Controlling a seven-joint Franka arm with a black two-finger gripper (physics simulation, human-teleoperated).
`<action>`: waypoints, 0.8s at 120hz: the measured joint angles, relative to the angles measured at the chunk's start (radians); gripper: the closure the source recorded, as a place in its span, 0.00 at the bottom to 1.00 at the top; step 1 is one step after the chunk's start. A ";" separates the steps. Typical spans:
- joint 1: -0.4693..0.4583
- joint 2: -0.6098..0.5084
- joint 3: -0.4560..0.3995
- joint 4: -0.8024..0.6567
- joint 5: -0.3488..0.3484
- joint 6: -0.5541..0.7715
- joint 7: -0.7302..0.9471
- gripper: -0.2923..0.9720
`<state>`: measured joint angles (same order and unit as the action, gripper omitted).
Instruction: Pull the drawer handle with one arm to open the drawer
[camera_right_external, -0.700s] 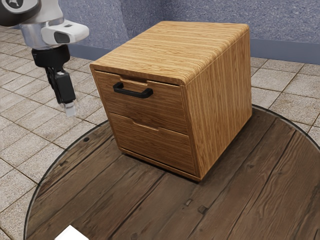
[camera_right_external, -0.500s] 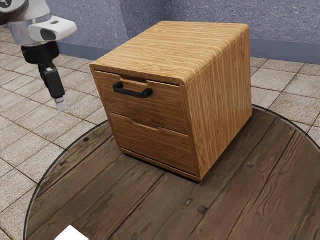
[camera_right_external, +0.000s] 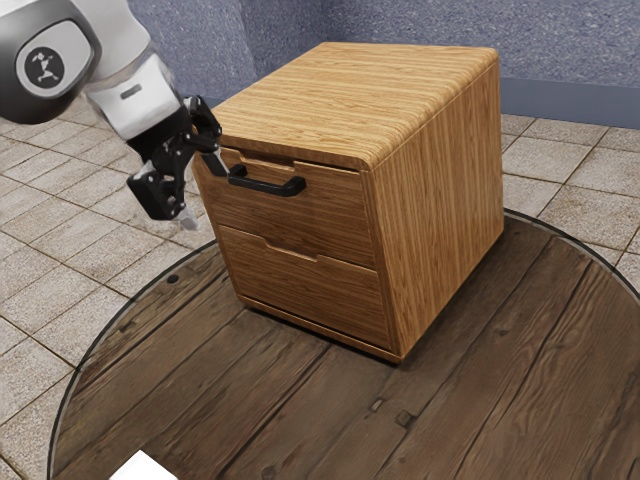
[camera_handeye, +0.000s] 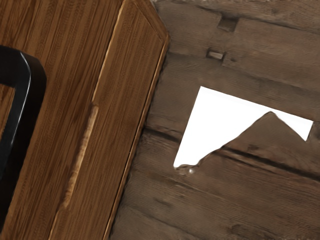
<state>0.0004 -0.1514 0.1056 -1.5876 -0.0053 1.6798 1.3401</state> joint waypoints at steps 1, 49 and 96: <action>0.000 -0.001 0.000 -0.001 -0.001 0.009 0.011 0.26; 0.023 0.021 0.023 -0.030 -0.160 0.249 0.469 0.60; 0.017 0.084 0.023 -0.041 -0.183 0.316 0.709 0.65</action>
<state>0.0172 -0.0674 0.1290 -1.6284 -0.1881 1.9953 2.0493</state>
